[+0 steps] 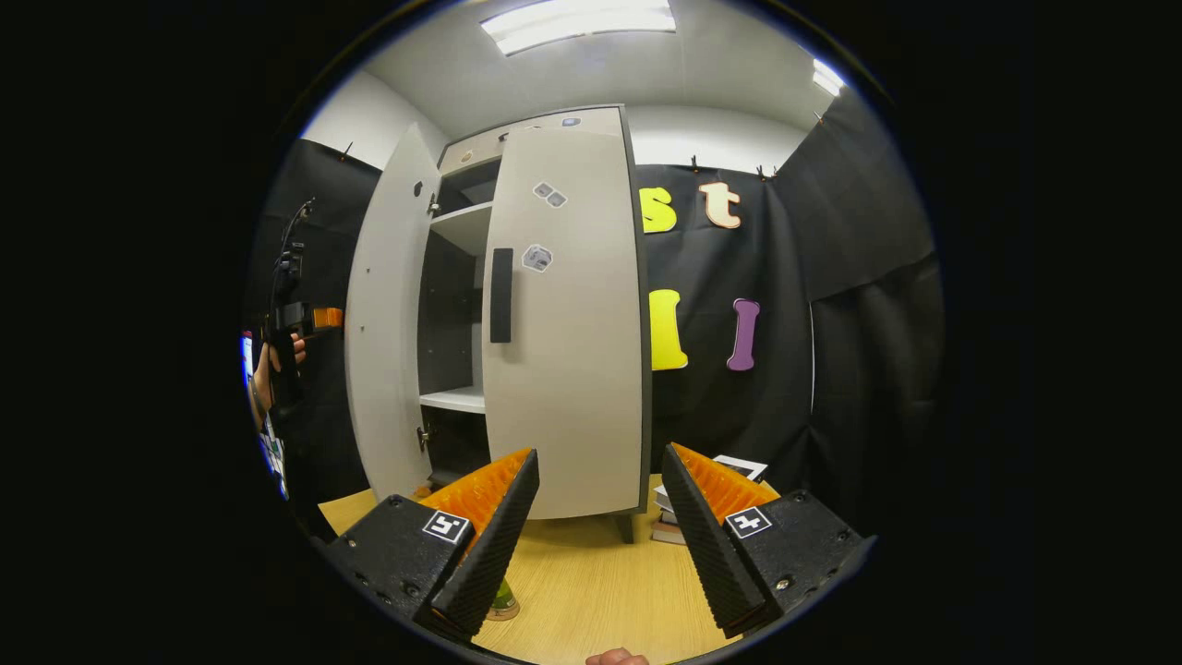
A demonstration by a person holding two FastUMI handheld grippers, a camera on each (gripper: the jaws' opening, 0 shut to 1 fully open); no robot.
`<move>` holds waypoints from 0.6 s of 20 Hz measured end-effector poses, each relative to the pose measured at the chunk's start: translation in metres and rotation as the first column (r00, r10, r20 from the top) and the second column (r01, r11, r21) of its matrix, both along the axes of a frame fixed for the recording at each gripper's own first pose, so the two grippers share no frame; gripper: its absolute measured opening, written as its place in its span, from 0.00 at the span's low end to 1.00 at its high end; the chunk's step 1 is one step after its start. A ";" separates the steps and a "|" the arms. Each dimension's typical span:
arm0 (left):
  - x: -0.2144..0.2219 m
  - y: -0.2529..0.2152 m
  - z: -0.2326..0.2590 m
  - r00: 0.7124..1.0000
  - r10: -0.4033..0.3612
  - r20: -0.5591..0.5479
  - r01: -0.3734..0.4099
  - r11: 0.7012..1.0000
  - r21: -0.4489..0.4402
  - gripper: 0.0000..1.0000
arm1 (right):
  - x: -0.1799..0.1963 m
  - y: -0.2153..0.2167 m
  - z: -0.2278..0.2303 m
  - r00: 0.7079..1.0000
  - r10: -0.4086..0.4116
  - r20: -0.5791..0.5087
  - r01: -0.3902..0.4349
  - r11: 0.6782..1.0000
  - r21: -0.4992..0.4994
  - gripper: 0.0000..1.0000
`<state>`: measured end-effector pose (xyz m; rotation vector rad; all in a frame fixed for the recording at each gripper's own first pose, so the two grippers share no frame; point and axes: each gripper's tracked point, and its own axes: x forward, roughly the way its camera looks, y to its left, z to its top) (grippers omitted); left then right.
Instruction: Grasp the bottle in the cabinet with the left hand and place it on the coaster, then close the right door with the right hand and the left door with the left hand.
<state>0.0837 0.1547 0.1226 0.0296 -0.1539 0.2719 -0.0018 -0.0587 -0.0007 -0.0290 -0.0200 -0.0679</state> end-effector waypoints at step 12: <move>0.013 -0.106 -0.022 0.969 -0.243 -0.044 0.244 0.970 0.018 0.99 | -0.017 -0.025 0.007 0.997 -0.076 0.013 0.076 0.997 0.002 0.83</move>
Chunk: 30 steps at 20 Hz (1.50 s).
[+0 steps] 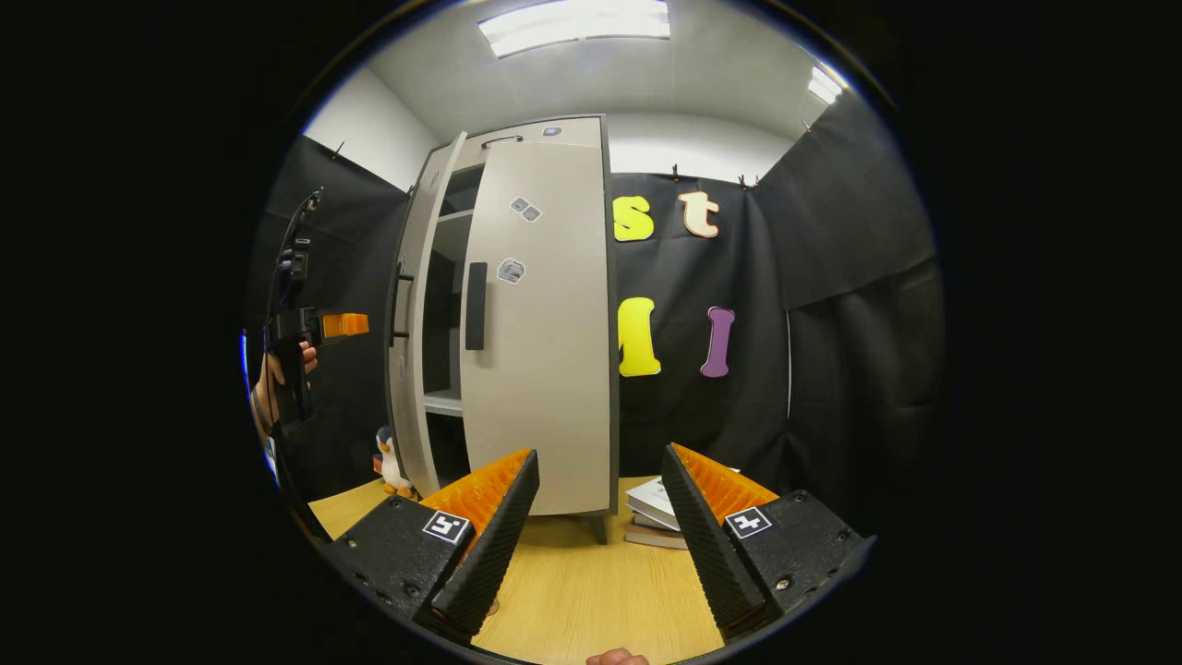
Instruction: Grasp the bottle in the cabinet with the left hand and place it on the coaster, then close the right door with the right hand and the left door with the left hand.
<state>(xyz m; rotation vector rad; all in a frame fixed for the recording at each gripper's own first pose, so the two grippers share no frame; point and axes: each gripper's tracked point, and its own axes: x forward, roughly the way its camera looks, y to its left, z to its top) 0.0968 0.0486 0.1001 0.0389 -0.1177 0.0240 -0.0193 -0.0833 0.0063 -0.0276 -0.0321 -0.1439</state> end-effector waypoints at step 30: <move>-0.114 -0.090 -0.130 0.986 -0.071 -0.149 0.073 0.997 0.005 0.94 | -0.003 0.040 -0.030 0.990 0.112 -0.091 -0.104 0.990 0.090 0.83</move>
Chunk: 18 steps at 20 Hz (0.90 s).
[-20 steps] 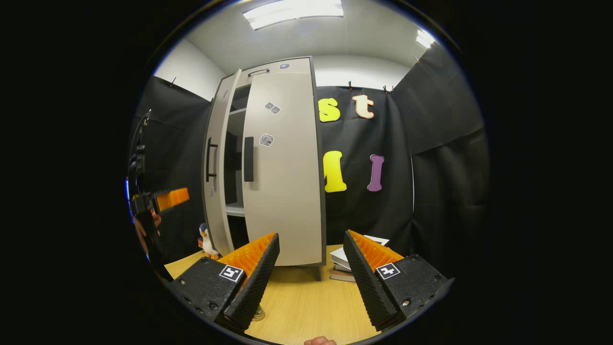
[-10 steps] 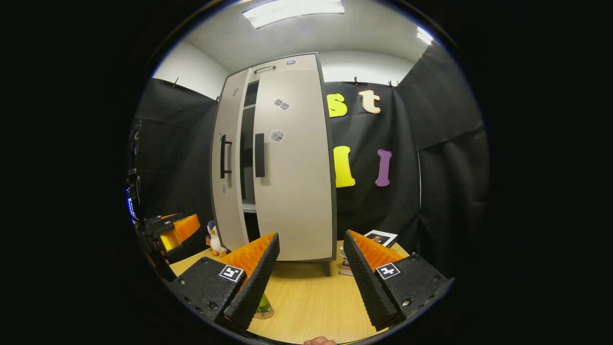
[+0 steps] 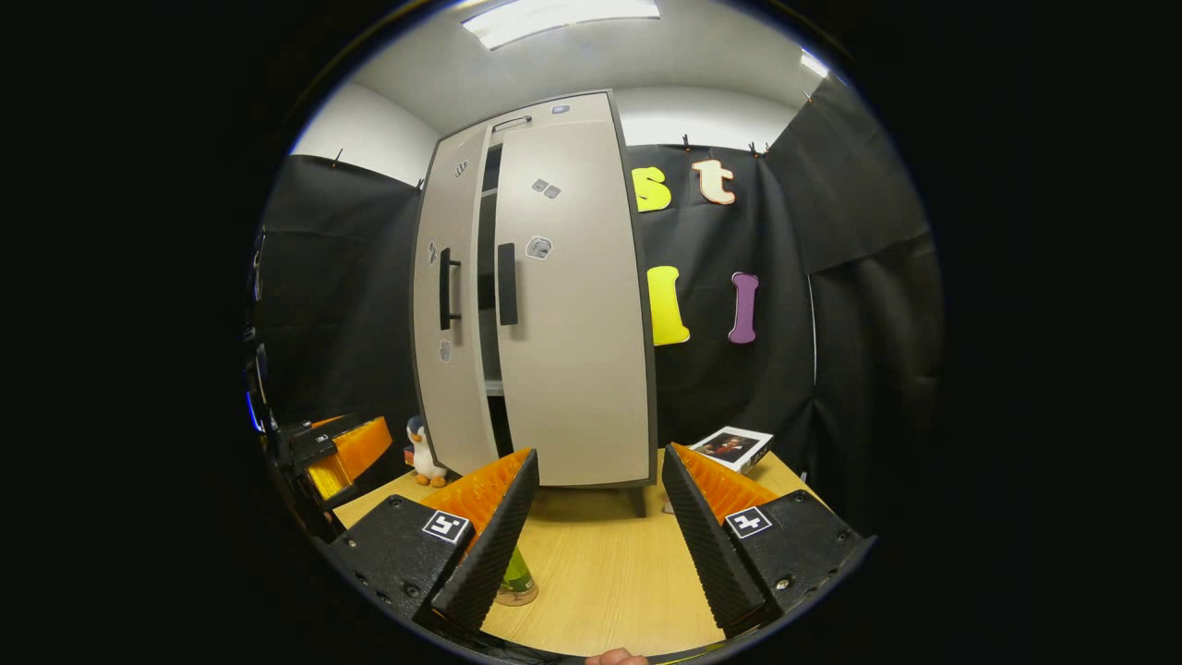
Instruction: Grasp the bottle in the cabinet with the left hand and place it on the coaster, then close the right door with the right hand and the left door with the left hand.
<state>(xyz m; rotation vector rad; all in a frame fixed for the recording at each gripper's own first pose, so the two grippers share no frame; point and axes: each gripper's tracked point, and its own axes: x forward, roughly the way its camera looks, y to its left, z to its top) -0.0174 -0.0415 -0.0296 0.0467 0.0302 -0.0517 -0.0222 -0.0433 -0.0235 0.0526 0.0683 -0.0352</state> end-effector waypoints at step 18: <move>-0.007 0.002 0.002 0.999 0.031 -0.007 -0.031 0.999 0.019 0.95 | 0.000 -0.005 -0.001 1.000 0.007 -0.003 -0.007 1.000 0.007 0.83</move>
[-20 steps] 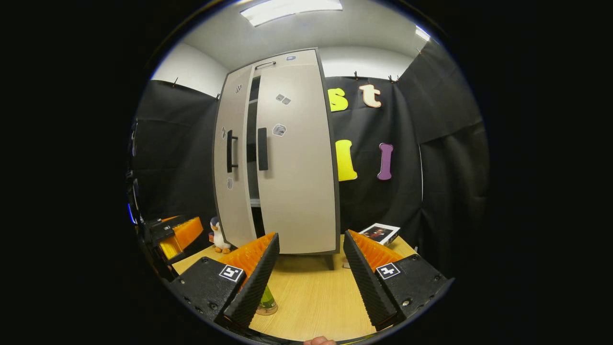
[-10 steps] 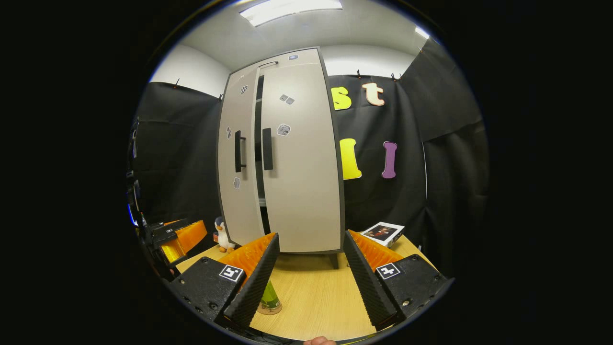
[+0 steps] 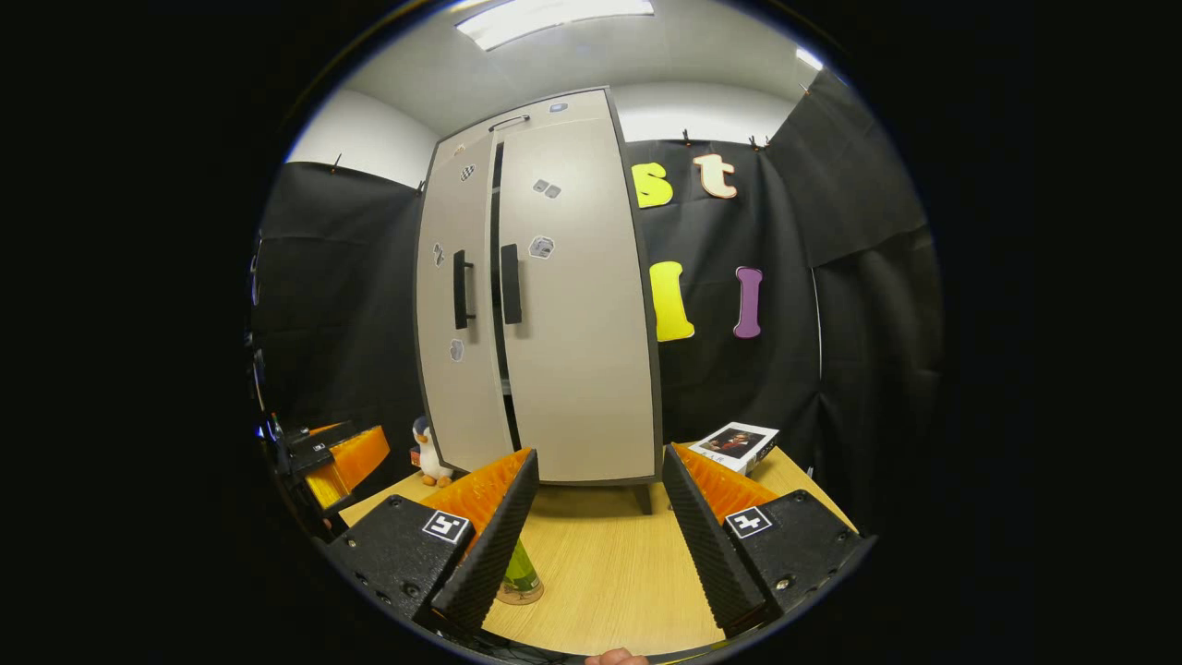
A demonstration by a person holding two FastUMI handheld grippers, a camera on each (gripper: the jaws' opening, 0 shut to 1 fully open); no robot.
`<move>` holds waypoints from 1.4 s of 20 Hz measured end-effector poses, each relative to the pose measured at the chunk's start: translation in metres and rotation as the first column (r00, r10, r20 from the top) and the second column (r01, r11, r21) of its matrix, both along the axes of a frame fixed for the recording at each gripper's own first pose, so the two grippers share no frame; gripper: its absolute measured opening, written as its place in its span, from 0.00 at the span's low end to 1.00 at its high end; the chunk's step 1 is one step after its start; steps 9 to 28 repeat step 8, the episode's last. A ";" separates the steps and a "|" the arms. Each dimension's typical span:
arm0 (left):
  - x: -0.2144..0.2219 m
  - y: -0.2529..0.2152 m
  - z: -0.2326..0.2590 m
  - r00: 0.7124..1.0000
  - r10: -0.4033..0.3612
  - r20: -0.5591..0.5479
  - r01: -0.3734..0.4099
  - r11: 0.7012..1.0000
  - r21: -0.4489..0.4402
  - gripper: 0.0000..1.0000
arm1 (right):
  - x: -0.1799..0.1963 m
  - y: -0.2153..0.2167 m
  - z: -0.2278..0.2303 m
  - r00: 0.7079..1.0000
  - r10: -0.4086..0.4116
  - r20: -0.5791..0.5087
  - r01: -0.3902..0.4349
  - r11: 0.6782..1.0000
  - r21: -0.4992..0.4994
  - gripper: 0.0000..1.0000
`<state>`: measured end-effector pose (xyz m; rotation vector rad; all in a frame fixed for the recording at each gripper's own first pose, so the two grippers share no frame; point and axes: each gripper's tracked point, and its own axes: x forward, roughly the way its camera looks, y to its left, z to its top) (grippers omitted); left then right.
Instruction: Grasp the bottle in the cabinet with the left hand and place it on the coaster, then close the right door with the right hand and the left door with the left hand.
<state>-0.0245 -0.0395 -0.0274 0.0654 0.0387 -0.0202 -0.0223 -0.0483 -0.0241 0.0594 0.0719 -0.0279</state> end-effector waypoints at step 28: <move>-0.005 0.004 -0.002 1.000 0.008 -0.002 -0.008 1.000 -0.002 0.95 | -0.001 0.005 -0.008 1.000 0.005 -0.020 -0.005 1.000 -0.025 0.83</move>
